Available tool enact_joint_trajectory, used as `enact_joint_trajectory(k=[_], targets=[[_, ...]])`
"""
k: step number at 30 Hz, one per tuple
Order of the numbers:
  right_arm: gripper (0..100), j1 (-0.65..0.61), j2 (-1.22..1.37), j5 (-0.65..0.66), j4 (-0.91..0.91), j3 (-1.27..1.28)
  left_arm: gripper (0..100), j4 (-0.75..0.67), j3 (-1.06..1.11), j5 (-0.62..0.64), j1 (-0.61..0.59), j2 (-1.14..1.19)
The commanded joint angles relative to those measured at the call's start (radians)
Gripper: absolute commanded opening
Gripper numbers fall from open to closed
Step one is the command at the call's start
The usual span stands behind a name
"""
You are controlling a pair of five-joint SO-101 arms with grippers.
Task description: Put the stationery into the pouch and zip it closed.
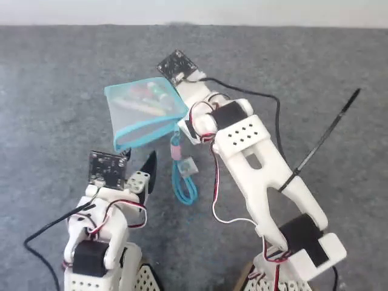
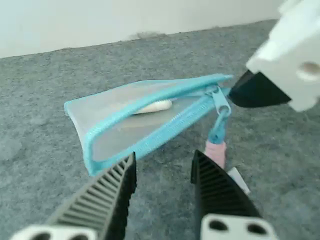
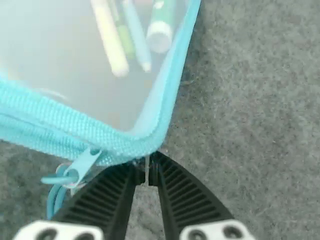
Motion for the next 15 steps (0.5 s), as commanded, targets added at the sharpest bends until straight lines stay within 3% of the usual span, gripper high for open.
enact_joint_trajectory(k=[1,15], targets=[[0.7,0.007,-0.004,-0.02,0.022,-0.08,17,-0.002,-0.019,-0.023,0.052,-0.014],[0.7,-0.11,-0.013,-0.061,0.036,-0.078,17,-0.126,0.182,-0.023,0.199,-0.018]])
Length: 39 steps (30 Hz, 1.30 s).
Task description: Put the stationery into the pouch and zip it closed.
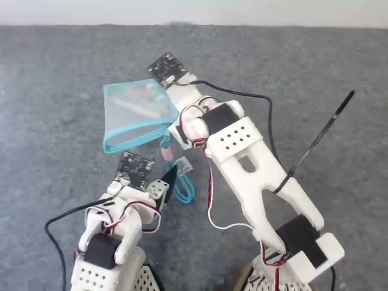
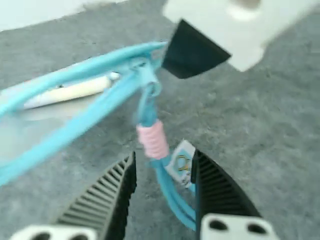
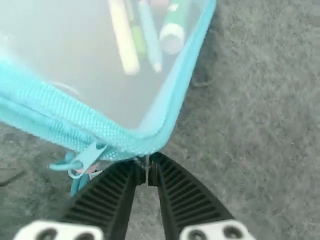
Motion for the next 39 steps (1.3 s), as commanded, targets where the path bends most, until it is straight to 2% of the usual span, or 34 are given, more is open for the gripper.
enact_joint_trajectory(k=[1,8,14,39], targets=[[0.7,-0.036,-0.013,-0.011,0.004,-0.063,17,-0.071,0.019,-0.012,0.037,-0.018],[0.7,-0.041,-0.005,0.017,-0.004,-0.021,17,-0.077,0.019,-0.014,-0.078,-0.02],[0.7,-0.042,-0.004,0.023,-0.073,0.06,17,-0.034,0.004,-0.014,-0.127,-0.02],[0.7,-0.041,-0.004,0.023,-0.068,0.066,17,-0.026,0.01,-0.014,-0.12,-0.02]])
